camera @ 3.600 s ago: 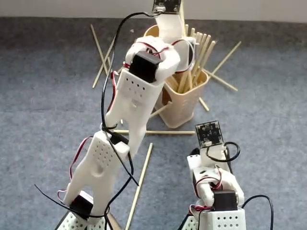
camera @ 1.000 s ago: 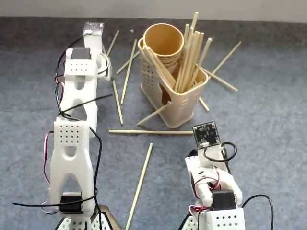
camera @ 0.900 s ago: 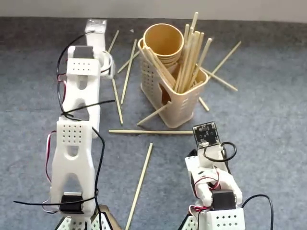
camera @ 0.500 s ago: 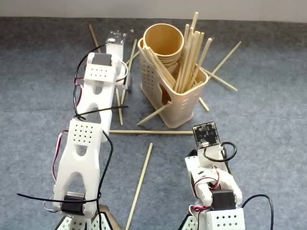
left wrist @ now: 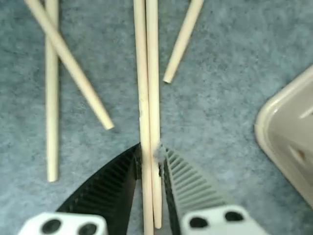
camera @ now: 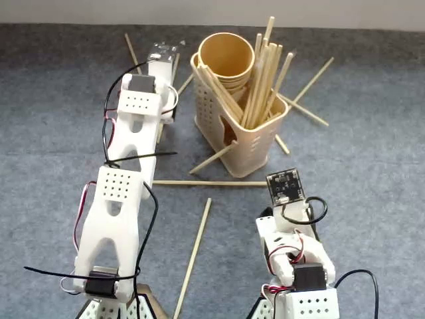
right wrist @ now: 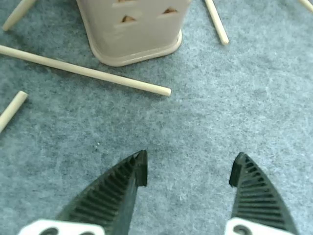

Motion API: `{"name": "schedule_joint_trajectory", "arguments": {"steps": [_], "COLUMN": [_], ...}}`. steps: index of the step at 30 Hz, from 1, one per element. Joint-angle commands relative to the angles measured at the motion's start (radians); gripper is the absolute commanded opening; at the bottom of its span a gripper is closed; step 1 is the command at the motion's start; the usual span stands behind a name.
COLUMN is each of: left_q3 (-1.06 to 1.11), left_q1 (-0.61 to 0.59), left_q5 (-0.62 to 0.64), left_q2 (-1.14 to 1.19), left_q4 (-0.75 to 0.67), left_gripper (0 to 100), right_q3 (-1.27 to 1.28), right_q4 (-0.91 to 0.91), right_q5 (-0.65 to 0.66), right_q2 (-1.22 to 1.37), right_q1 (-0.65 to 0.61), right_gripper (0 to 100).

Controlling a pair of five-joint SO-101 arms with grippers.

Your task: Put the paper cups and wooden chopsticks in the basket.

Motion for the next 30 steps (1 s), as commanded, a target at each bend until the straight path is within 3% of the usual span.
{"name": "schedule_joint_trajectory", "arguments": {"steps": [1, 4, 15, 21, 25, 30], "left_q3": [-0.128, -0.243, -0.176, 0.185, 0.348, 0.357], "left_q1": [-0.047, -0.048, 0.051, 0.025, -0.021, -0.041], "left_q5": [-0.005, -0.003, -0.002, -0.005, -0.003, -0.003], "left_q2": [0.001, -0.016, -0.552, -0.519, -0.440, -0.331], "left_q4": [0.071, 0.106, 0.011, -0.015, -0.089, -0.106], "left_gripper": [2, 2, 1, 15, 14, 14], "right_q3": [-0.004, -0.004, -0.004, -0.004, -0.004, -0.004], "right_q4": [-0.019, -0.019, -0.021, -0.021, -0.021, -0.021], "right_q5": [0.011, 0.011, 0.011, 0.011, 0.011, 0.011], "right_q2": [-0.008, -0.008, -0.008, -0.008, -0.008, -0.008], "right_q1": [-0.007, -0.007, -0.007, -0.007, -0.007, -0.007], "right_gripper": [27.5, 27.5, 27.5, 27.5, 27.5, 27.5]}}
